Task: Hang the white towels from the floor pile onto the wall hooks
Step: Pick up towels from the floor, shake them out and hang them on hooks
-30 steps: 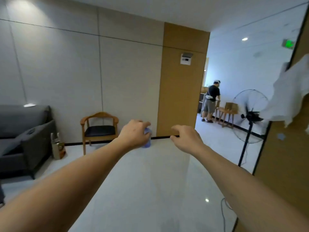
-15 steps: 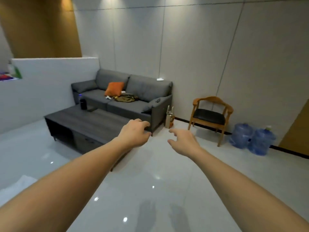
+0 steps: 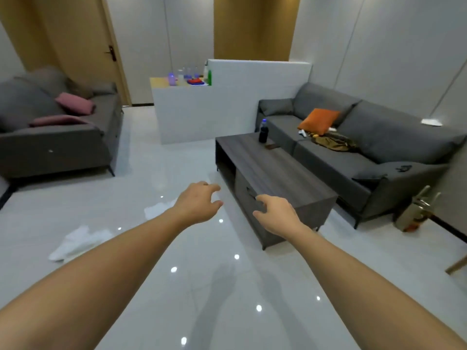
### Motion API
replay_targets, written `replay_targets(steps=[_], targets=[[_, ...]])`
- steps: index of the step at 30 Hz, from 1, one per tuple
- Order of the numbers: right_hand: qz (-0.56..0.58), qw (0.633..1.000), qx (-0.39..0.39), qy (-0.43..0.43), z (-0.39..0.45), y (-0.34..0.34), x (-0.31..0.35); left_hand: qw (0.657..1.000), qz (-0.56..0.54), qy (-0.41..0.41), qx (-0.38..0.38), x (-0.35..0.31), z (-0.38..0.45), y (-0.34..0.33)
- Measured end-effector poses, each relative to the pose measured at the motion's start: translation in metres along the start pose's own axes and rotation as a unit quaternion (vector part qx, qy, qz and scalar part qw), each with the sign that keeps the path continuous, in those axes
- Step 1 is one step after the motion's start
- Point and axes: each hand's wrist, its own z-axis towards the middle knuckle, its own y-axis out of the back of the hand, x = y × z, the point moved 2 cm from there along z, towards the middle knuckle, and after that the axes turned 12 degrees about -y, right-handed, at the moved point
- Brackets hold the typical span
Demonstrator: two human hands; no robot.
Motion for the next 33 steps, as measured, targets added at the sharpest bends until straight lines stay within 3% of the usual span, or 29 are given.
replay_targets(steps=[7, 14, 19, 22, 25, 33], targets=[[-0.012, 0.991, 0.112, 0.075, 0.075, -0.092, 0.079, 0.987, 0.009, 0.163, 0.013, 0.117, -0.028, -0.005], [-0.026, 0.976, 0.184, 0.113, 0.137, -0.188, 0.165, 0.970, 0.000, 0.244, 0.006, 0.243, -0.041, -0.020], [-0.045, 0.966, 0.231, 0.105, 0.196, -0.264, 0.231, 0.955, -0.038, 0.294, -0.003, 0.360, -0.036, -0.037], [-0.057, 0.959, 0.264, 0.081, 0.224, -0.308, 0.260, 0.943, -0.071, 0.325, 0.033, 0.420, -0.035, -0.053], [-0.066, 0.951, 0.297, 0.052, 0.243, -0.343, 0.280, 0.931, -0.087, 0.347, 0.075, 0.467, -0.034, -0.063], [-0.100, 0.926, 0.362, 0.024, 0.312, -0.420, 0.325, 0.905, -0.123, 0.395, 0.101, 0.567, -0.011, -0.081]])
